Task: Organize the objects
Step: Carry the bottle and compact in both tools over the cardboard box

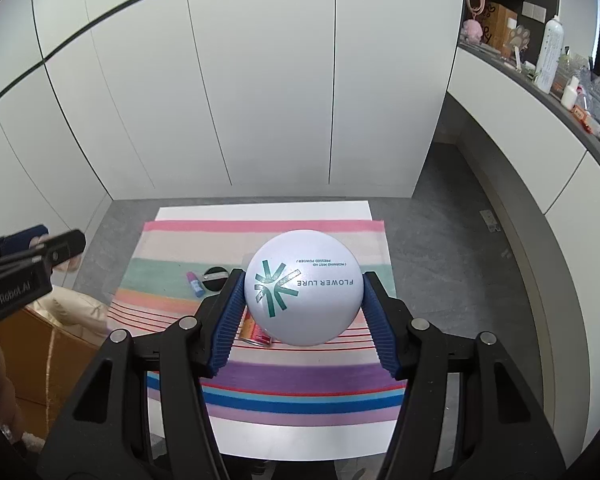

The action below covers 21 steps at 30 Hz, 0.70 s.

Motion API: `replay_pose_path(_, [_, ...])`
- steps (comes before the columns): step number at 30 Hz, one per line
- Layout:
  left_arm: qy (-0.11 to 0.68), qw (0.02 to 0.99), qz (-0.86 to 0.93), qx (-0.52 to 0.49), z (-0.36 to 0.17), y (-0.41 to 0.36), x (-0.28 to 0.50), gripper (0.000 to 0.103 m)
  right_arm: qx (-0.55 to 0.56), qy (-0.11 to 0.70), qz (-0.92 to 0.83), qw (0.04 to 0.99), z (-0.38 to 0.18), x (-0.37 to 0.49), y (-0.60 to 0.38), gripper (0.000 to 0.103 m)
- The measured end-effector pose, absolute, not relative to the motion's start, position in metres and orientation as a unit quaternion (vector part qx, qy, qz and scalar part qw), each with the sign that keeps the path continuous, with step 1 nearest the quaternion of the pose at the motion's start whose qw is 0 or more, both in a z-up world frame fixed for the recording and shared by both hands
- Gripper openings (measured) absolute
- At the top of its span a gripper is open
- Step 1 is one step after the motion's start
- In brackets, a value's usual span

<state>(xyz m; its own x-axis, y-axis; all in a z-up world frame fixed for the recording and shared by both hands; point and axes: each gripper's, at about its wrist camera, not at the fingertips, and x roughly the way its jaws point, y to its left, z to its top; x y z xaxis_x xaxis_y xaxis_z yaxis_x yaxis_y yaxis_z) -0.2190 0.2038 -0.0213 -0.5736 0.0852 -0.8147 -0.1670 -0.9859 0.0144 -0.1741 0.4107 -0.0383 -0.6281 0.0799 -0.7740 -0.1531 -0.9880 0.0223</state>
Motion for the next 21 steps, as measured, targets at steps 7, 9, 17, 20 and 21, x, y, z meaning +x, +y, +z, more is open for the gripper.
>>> replay_pose_path(7, [0.062,0.065,0.888,-0.45,-0.017,0.202,-0.199,0.063,-0.428,0.046,0.9,0.069,-0.026,-0.161,0.407,0.06])
replay_pose_path(9, [0.067,0.064,0.886,-0.453,-0.018,0.202,-0.193,0.063,-0.427,0.043,0.9,0.069,-0.026,-0.158,0.409,0.06])
replay_pose_path(17, [0.066,0.062,0.887,-0.452,-0.015,0.189,-0.155,0.063,-0.43,0.043,0.899,0.068,-0.027,-0.126,0.405,0.06])
replay_pose_path(20, [0.075,0.058,0.882,-0.461,-0.019,0.184,-0.137,0.063,-0.43,0.043,0.899,0.067,-0.029,-0.106,0.404,0.06])
replay_pose_path(21, [0.081,0.056,0.882,-0.46,-0.02,0.182,-0.13,0.063,-0.429,0.044,0.899,0.07,-0.029,-0.101,0.404,0.06])
